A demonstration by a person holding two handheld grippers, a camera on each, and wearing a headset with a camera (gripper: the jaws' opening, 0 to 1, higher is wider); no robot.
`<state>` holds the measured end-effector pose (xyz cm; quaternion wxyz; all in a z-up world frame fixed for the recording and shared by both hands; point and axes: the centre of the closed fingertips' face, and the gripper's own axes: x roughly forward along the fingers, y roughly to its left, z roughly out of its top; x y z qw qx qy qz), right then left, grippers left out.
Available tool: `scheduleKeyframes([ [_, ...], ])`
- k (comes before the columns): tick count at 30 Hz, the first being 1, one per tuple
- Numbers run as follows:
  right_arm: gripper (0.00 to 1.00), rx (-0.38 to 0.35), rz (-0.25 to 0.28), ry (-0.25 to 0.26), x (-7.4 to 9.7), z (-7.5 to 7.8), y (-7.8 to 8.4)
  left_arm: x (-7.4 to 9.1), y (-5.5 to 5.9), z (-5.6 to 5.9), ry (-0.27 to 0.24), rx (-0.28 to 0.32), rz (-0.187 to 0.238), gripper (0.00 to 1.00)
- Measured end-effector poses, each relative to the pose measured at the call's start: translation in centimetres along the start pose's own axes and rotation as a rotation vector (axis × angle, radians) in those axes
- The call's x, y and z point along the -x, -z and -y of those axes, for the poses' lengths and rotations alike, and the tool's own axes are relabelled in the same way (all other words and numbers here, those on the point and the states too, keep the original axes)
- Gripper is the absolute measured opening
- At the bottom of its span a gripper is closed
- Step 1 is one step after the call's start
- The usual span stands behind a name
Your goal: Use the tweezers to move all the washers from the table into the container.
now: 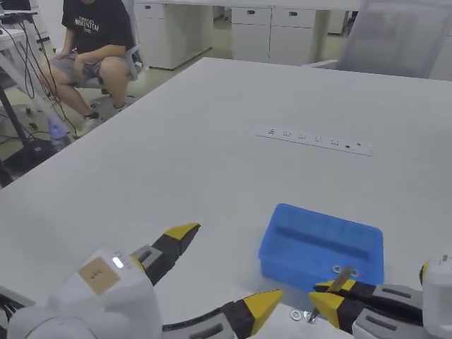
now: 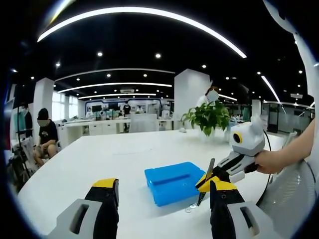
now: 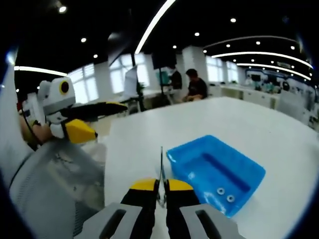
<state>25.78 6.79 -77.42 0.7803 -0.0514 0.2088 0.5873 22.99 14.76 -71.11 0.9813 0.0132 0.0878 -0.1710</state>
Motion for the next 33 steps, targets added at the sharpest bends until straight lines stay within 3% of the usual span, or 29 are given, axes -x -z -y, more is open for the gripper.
scheduleKeyframes([
  [4, 0.03, -0.028, 0.031, -0.011, 0.4, 0.6, -1.4, 0.0, 0.1, 0.1, 0.005, -0.003, -0.004, 0.75],
  [7, 0.03, -0.088, 0.108, -0.007, 0.5, 1.4, -3.6, 0.0, 0.1, 0.0, 0.003, -0.001, -0.006, 0.75],
  [9, 0.03, -0.102, 0.132, 0.006, 0.6, 2.2, -4.4, 0.0, 0.1, -0.1, -0.002, 0.002, -0.006, 0.74],
  [15, 0.03, -0.116, 0.127, 0.093, -0.2, 5.6, -5.2, -0.1, 0.2, 0.2, 0.009, -0.003, -0.014, 0.74],
  [18, 0.03, -0.151, 0.115, 0.119, -0.8, 6.9, -4.8, 0.0, 0.2, 0.0, 0.004, -0.005, -0.014, 0.74],
  [21, 0.03, -0.149, 0.069, 0.153, -1.4, 8.0, -3.8, 0.0, 0.2, -0.1, 0.0, -0.001, -0.01, 0.74],
  [29, 0.03, -0.131, -0.046, 0.159, -3.0, 9.5, -0.7, 0.0, 0.2, -0.1, 0.0, -0.001, -0.012, 0.74],
  [33, 0.03, -0.109, -0.056, 0.157, -3.1, 9.9, -0.4, 0.0, 0.4, -0.1, -0.001, -0.003, -0.021, 0.74],
])
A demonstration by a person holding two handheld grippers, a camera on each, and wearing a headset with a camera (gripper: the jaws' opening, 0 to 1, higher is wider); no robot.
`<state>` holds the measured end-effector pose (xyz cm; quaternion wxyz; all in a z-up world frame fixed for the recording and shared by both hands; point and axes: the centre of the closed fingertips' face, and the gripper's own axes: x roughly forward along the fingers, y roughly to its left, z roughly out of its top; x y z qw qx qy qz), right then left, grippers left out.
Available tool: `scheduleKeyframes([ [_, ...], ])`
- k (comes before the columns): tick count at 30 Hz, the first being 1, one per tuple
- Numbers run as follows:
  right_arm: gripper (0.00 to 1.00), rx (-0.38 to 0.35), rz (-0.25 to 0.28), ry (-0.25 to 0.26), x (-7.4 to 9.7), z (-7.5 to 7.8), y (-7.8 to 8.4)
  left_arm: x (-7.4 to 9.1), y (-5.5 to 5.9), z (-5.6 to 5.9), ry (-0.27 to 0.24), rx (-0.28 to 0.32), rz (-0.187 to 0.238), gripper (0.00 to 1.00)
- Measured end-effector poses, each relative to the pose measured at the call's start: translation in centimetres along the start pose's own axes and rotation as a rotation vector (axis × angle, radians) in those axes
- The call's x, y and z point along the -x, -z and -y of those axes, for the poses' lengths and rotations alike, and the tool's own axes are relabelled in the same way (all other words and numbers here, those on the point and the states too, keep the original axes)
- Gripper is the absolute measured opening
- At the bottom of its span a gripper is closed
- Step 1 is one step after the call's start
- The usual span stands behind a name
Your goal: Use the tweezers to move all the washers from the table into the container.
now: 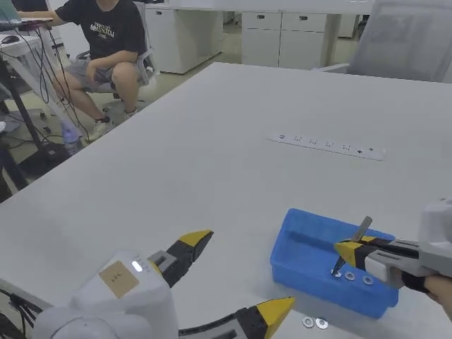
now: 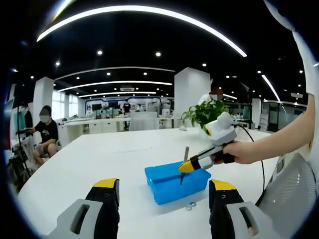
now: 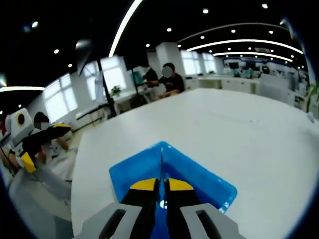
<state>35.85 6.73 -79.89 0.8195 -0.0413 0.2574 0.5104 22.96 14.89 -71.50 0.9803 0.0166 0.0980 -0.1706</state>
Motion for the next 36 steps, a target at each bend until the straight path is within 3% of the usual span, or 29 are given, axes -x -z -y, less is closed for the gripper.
scheduleKeyframes([
  [6, 0.04, 0.072, 0.019, 0.006, 0.1, 0.1, -0.6, 0.0, -0.3, 0.3, 0.012, 0.01, 0.017, 0.75],
  [10, 0.04, 0.075, 0.044, 0.0, 0.8, -0.2, -1.2, 0.0, -0.3, 0.2, 0.006, 0.016, 0.022, 0.76],
  [18, 0.04, 0.101, 0.133, -0.074, 3.6, -4.1, -3.0, 0.0, -0.1, 0.4, 0.012, 0.008, 0.009, 0.75],
  [21, 0.04, 0.116, 0.141, -0.098, 4.3, -5.3, -3.1, -0.1, 0.0, 0.4, 0.014, 0.006, 0.006, 0.75],
  [28, 0.04, 0.095, 0.1, -0.167, 4.0, -7.1, -1.4, -0.1, 0.1, 0.4, 0.016, 0.002, 0.001, 0.75],
  [36, 0.04, 0.088, -0.017, -0.208, 2.5, -7.5, 2.2, -0.1, 0.2, 0.4, 0.017, 0.0, -0.003, 0.74],
])
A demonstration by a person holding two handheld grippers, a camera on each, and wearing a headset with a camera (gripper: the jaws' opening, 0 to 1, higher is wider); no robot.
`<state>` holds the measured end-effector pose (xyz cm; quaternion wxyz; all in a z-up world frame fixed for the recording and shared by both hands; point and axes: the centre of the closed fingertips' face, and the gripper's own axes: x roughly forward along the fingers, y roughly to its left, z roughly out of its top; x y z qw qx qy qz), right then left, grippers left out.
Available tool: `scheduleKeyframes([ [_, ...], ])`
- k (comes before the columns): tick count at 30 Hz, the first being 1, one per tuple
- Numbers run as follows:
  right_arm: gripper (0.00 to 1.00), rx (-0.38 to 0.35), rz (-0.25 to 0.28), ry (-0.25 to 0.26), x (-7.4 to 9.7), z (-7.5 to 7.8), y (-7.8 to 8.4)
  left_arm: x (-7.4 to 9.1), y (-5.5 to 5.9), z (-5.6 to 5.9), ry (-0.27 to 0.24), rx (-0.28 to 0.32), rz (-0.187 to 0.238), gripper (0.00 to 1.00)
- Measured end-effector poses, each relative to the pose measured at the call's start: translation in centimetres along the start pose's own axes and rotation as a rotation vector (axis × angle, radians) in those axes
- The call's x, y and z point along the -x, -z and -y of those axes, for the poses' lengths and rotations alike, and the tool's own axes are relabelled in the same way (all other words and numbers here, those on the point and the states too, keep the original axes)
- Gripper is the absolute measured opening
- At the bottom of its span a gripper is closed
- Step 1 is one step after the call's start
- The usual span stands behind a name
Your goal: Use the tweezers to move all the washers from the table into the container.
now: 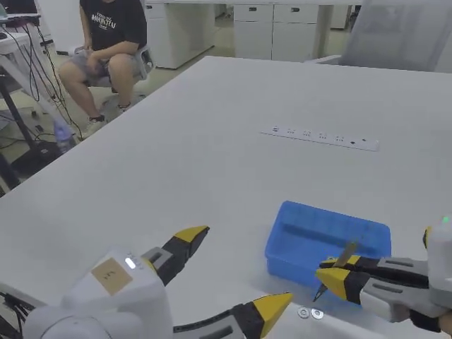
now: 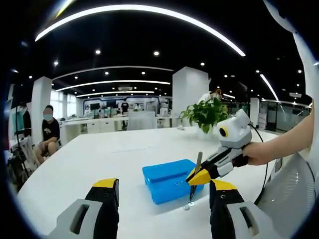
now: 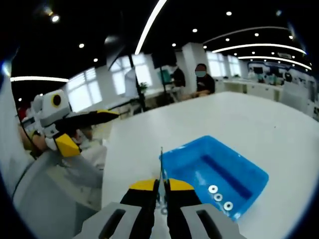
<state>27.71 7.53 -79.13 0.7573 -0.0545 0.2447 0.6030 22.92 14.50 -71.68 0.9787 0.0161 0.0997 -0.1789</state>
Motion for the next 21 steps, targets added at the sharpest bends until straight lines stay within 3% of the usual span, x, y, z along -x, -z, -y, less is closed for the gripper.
scheduleKeyframes([
  [9, 0.04, 0.011, -0.064, -0.005, -0.5, 0.2, 1.6, 0.0, 0.0, 0.0, -0.001, -0.001, -0.001, 0.74],
  [17, 0.04, 0.006, -0.059, -0.027, -0.6, -0.2, 1.5, 0.0, 0.0, 0.0, 0.0, -0.005, -0.006, 0.74],
  [21, 0.04, 0.082, -0.074, -0.033, -0.7, -0.7, 1.6, 0.0, 0.0, 0.1, -0.001, -0.007, -0.007, 0.74],
])
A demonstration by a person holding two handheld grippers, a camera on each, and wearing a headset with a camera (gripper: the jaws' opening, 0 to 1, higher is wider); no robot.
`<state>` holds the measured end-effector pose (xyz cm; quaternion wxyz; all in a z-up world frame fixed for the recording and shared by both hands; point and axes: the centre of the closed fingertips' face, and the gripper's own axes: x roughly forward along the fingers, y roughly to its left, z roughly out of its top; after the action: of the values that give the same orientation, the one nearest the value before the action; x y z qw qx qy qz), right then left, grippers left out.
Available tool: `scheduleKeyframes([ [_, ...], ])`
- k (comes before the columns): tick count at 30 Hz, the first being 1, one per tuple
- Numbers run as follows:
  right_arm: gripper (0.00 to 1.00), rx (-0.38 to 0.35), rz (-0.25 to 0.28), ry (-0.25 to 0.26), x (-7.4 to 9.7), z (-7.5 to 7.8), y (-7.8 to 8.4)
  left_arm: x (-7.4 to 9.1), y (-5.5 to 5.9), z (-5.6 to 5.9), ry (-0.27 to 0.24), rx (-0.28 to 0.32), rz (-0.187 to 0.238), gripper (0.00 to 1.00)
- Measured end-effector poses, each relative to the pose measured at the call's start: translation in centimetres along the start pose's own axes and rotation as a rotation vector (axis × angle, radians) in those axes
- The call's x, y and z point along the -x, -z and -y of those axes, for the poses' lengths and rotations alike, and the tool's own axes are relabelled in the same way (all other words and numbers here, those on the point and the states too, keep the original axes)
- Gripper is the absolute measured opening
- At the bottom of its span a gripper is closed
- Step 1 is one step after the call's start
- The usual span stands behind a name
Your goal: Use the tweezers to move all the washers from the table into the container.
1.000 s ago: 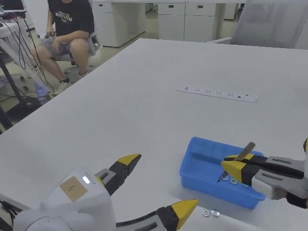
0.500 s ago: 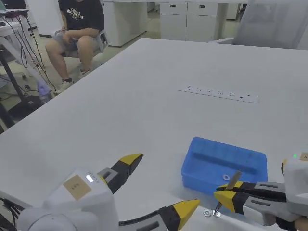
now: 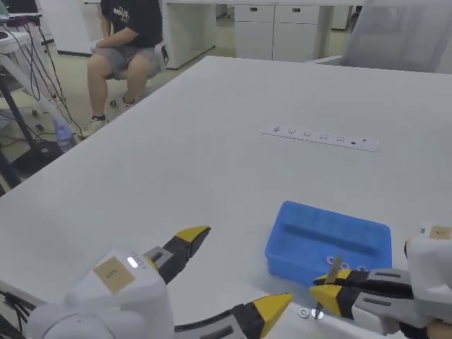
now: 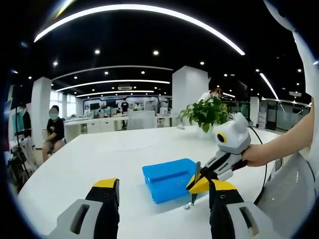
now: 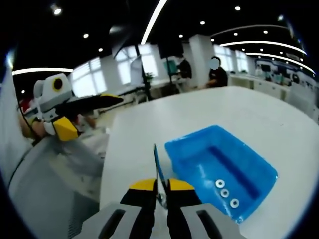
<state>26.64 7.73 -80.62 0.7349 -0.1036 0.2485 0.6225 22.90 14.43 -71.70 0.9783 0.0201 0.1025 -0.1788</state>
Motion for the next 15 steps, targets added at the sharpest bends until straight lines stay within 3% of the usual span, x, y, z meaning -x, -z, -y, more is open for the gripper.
scheduleKeyframes([
  [2, 0.03, 0.031, -0.009, 0.018, 0.1, 0.2, 0.0, 0.0, 0.0, 0.0, 0.0, -0.001, 0.001, 0.74],
  [6, 0.02, 0.013, -0.01, 0.027, 0.3, 0.4, 0.1, 0.0, 0.0, 0.0, 0.001, -0.004, -0.002, 0.74],
  [15, 0.03, -0.039, 0.091, 0.012, 1.5, 0.3, -2.8, 0.0, 0.1, 0.2, 0.005, -0.006, -0.004, 0.73],
])
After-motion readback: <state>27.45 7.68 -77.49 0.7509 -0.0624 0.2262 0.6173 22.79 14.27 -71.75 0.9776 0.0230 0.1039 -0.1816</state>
